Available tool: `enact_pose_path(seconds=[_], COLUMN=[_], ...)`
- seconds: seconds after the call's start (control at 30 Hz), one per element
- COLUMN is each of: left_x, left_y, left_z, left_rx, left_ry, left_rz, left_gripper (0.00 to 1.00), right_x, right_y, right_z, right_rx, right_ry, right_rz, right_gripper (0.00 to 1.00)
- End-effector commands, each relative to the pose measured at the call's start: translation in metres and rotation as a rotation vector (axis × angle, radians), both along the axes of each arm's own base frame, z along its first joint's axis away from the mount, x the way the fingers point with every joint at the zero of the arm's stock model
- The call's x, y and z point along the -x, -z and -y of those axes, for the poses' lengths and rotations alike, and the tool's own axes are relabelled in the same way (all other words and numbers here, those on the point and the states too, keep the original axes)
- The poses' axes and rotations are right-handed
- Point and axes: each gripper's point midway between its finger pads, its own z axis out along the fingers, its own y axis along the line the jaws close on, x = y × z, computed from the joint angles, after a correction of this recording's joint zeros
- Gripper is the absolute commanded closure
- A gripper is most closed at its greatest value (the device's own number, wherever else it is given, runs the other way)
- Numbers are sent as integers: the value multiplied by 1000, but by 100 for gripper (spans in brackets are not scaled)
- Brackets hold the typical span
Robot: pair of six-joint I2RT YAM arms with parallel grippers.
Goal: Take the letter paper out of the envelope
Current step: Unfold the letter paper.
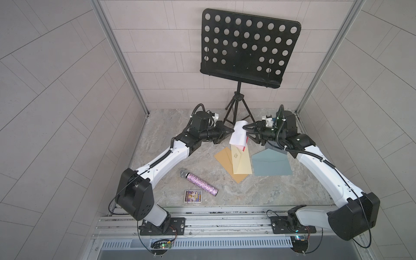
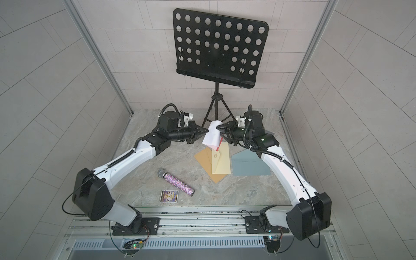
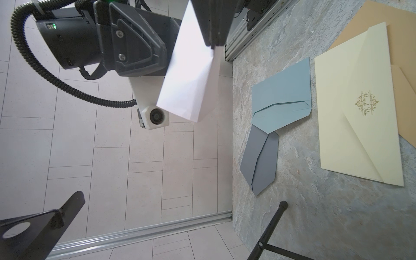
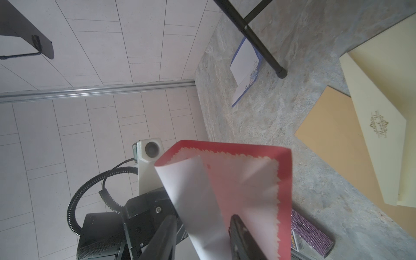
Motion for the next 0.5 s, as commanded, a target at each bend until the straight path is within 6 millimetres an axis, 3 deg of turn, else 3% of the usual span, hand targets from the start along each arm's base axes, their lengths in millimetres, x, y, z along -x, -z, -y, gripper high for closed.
enact_pose_path(seconds=[0.0,0.2,0.47], left_x=[-1,-1,-3], left_y=[-8,-10,-13], left_z=[6,8,10], left_rx=[31,36,44], left_ry=[12,17,18], left_rz=[7,8,12], left_gripper=[100,100,100], right_x=[6,6,7], right_y=[-11,-7,-4], right_z=[-7,-13,-24], right_rx=[-49,-33,-20], right_ry=[-21,-40,-64], right_rz=[25,21,16], right_gripper=[56,47,43])
